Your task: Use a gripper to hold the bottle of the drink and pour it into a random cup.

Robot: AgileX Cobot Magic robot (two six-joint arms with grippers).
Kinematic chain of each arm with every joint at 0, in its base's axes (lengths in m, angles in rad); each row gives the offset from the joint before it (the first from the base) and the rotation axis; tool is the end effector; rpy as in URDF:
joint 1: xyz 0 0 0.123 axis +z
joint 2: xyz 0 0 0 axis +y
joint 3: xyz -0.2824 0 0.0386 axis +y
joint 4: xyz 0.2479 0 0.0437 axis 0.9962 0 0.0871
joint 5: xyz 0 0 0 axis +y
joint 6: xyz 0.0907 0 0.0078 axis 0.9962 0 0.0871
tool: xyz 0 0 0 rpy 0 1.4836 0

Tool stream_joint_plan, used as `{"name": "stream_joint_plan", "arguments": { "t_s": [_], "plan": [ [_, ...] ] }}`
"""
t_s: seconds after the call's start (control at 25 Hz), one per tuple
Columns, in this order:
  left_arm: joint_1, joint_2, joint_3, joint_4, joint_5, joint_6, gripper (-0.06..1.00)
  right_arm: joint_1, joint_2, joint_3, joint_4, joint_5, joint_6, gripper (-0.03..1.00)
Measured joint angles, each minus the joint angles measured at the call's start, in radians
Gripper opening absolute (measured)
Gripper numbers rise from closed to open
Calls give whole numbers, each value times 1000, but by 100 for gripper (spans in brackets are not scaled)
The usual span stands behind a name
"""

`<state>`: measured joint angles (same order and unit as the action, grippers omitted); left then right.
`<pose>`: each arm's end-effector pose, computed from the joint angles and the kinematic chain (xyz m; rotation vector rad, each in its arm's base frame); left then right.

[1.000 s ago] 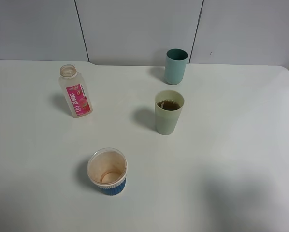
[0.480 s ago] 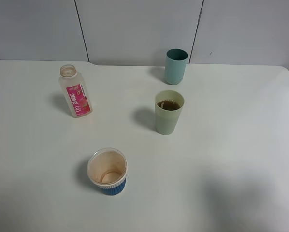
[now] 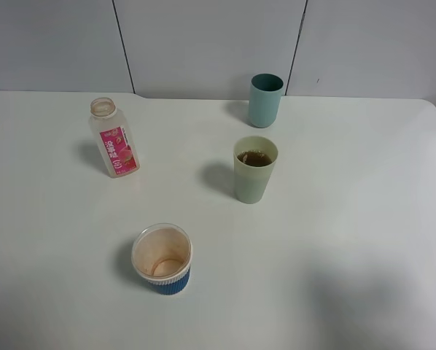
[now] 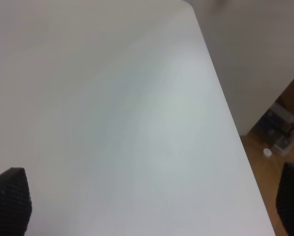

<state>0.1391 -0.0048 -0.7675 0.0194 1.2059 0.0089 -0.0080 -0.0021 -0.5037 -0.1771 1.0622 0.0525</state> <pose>-0.0497 -0.0053 0.3335 -0.1304 1.9145 0.1216 -0.0065 -0.0140 0.2791 0.0704 2.0310 -0.1837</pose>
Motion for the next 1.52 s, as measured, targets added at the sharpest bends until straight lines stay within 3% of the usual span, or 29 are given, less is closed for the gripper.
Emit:
{"name": "stream_joint_plan", "arguments": {
  "t_s": [0.52,1.52],
  "plan": [
    [0,1,259,-19,-132,-30,94,0,0,0,0,0,0,99],
    [-16,1,263,-27,-150,-35,94,0,0,0,0,0,0,99]
  ]
}}
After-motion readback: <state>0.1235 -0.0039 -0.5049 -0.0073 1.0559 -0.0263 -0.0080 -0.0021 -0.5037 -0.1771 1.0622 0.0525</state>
